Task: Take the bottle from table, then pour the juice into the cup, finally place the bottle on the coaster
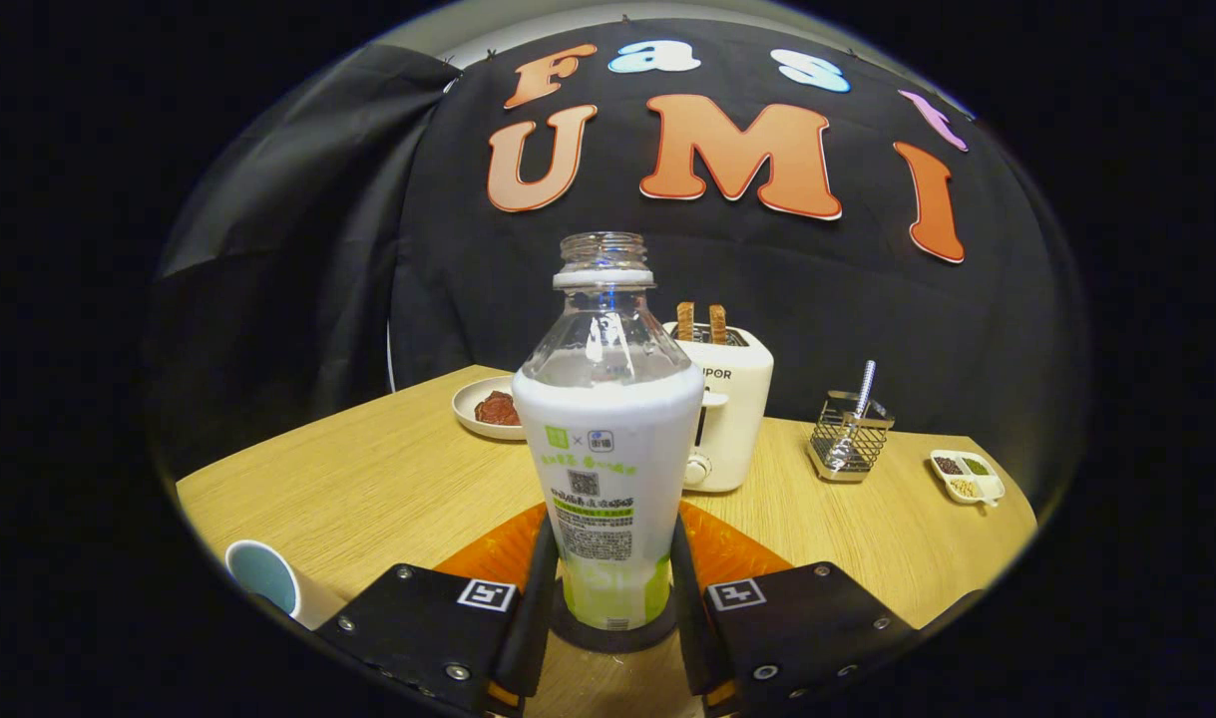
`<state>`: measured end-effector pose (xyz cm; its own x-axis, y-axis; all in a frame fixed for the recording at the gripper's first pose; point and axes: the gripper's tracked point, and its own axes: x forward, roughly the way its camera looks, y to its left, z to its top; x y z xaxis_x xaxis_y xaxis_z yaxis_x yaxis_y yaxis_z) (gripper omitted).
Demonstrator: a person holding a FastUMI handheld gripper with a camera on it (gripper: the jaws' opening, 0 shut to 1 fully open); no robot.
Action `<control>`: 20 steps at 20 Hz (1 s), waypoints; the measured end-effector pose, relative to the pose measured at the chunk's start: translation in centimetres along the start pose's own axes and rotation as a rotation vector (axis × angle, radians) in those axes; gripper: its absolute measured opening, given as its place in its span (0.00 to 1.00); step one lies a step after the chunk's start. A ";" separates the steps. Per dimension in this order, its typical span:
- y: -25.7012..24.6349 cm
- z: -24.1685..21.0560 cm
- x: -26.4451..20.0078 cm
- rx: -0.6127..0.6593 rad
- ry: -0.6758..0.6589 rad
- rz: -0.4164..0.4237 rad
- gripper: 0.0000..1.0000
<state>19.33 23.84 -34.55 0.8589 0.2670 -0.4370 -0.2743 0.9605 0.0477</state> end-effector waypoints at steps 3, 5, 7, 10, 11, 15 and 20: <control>-0.1 -1.0 0.5 0.003 0.026 -0.007 0.55; -0.2 -1.3 0.8 0.023 0.032 -0.002 0.57; -0.3 -1.4 0.6 0.052 0.030 -0.001 0.57; -0.2 -1.5 0.5 0.065 0.033 0.003 0.62; 0.2 -1.6 0.4 0.064 0.041 0.015 0.64; 0.3 -1.7 -1.6 0.056 0.066 0.034 0.81; -1.4 3.0 -7.4 0.026 -0.051 0.010 0.95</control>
<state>14.64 20.79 -28.71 0.8774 0.2795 -0.3900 -0.2722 0.9593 0.0752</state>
